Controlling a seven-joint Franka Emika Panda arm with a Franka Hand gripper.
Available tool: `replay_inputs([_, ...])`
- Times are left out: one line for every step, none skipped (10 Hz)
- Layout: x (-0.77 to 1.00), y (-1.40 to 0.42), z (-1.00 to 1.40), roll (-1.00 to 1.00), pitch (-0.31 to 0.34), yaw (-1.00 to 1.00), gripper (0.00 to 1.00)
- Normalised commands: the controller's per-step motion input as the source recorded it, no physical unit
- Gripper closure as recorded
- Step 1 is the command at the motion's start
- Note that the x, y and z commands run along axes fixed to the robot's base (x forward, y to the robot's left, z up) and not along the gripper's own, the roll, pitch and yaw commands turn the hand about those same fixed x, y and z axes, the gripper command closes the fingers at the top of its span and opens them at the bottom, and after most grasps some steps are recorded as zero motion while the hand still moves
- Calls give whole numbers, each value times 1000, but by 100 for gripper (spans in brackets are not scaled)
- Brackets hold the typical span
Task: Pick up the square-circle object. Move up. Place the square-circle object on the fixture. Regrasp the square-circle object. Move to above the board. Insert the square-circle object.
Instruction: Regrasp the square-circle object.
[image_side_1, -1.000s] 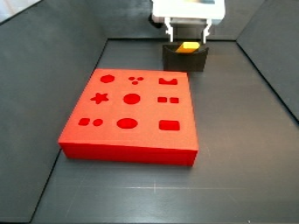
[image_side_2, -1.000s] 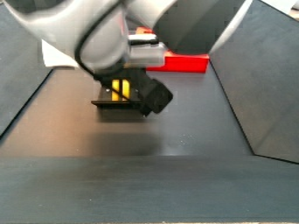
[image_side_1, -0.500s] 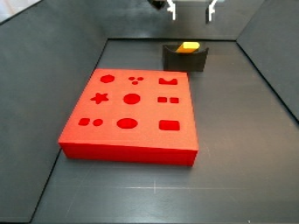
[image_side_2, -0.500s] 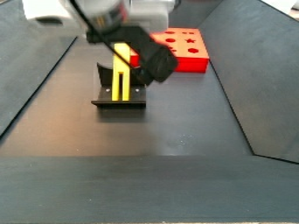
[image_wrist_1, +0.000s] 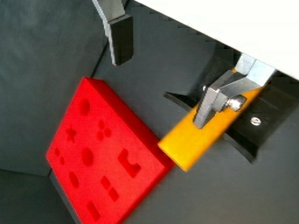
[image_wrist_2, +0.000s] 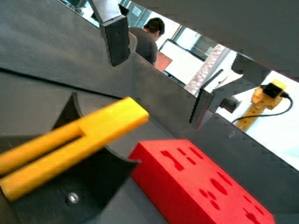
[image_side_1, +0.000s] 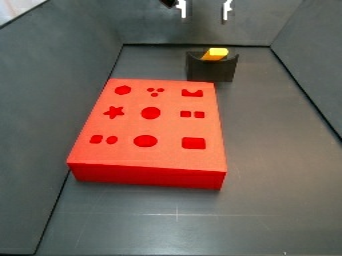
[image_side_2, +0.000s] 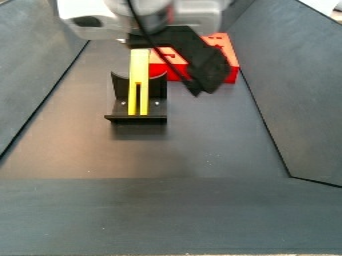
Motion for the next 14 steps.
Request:
replay_inputs([-1000,-7,6,14,-119,18,0])
replay_inputs([-1000,-11,10,28,-136,38,0])
replay_inputs([-958,-17,8,36,-146,51,0])
replay_inputs([-763,-19,7,46,-154,68,0])
replay_inputs([-668,-18,7,46,-155,77,0])
replay_inputs([-366,-1000,-505,790,16,-1000,0])
replay_inputs([-238,-1000,-492,795,10,-1000,0])
replay_inputs([-84,-1000,-367,792,-13,-1000,0])
replay_inputs([-59,-930,-281,784,-36,-1000,0])
replay_inputs([-55,-619,-171,777,-75,-1000,0])
replay_inputs([-43,-398,-92,774,-101,-1000,0])
replay_inputs([-37,-177,-34,771,-127,-1000,0])
replay_inputs([-38,-60,-9,760,-153,-1000,0])
replay_inputs([-22,-54,-10,751,-186,-1000,0])
